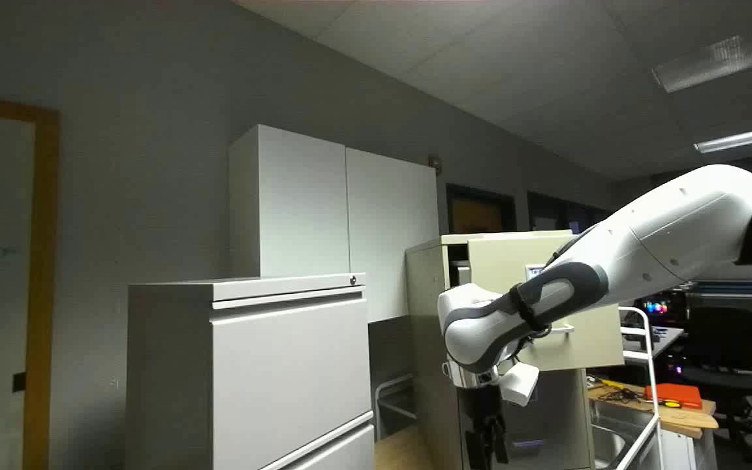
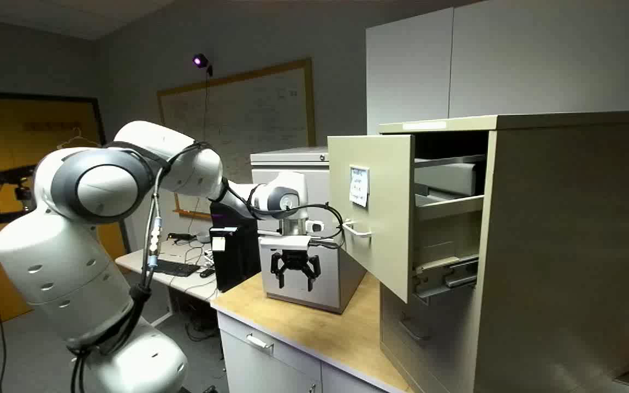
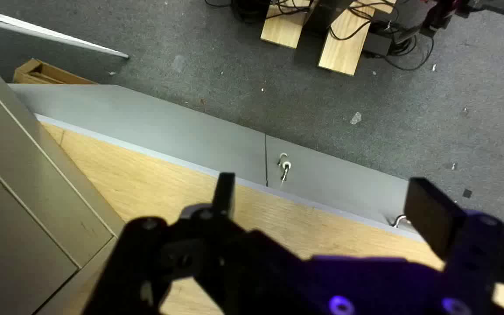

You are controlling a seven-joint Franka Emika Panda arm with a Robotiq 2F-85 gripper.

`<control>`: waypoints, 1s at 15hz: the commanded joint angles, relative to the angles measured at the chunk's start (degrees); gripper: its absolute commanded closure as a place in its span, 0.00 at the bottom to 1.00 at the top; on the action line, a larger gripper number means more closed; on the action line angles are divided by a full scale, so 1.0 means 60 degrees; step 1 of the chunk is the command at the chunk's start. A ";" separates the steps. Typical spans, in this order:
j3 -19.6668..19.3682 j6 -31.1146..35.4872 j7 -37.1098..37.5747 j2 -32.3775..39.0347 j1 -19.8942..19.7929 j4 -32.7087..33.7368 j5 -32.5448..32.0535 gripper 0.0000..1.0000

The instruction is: Close the upper drawer

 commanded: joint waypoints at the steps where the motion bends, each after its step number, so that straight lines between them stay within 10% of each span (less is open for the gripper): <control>1: 0.0043 -0.0011 -0.0007 0.0002 -0.0042 0.0021 0.0012 0.00; 15: 0.0244 0.0106 0.1130 -0.0196 -0.0126 -0.0061 -0.0178 0.00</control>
